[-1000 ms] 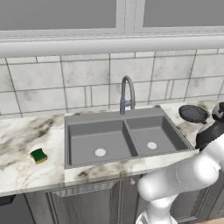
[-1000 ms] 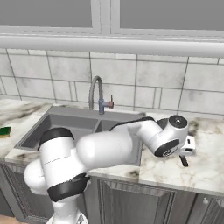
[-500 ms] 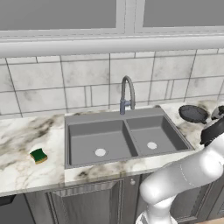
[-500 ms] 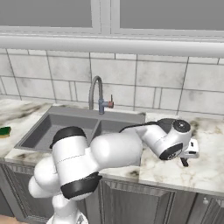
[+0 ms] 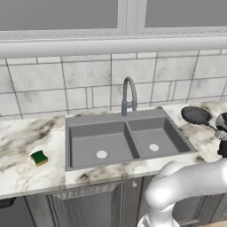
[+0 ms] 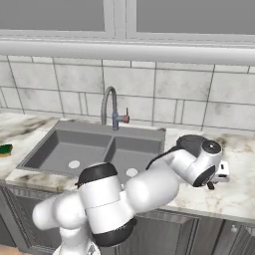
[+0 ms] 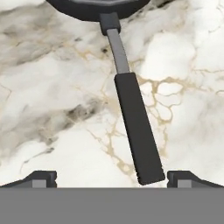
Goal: Pick the pan and sponge and place them into the sink. Then turn on the water.
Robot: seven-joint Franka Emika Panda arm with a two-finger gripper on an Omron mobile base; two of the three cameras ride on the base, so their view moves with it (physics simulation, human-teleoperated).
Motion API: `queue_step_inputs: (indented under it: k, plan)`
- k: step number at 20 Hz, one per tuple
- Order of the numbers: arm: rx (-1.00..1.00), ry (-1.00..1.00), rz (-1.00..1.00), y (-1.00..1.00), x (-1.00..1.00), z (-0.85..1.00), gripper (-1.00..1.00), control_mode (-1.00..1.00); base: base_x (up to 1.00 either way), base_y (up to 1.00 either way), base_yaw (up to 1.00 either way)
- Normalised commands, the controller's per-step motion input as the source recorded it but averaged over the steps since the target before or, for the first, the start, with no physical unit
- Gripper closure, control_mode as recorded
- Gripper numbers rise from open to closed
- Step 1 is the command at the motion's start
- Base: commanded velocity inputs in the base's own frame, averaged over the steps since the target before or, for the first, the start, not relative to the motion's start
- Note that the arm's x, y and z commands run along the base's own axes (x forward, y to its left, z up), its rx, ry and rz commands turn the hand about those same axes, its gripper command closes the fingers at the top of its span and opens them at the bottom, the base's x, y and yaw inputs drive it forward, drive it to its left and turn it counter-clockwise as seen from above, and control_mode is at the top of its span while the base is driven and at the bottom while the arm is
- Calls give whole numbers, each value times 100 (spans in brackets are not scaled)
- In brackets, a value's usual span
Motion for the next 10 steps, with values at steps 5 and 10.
queue_step_inputs:
  k: [5,10]
  plan:
    - [0,0,0,-20,18,-22,-100,-100,0,0,0]
    - [0,0,0,-19,17,-23,-100,-100,0,0,0]
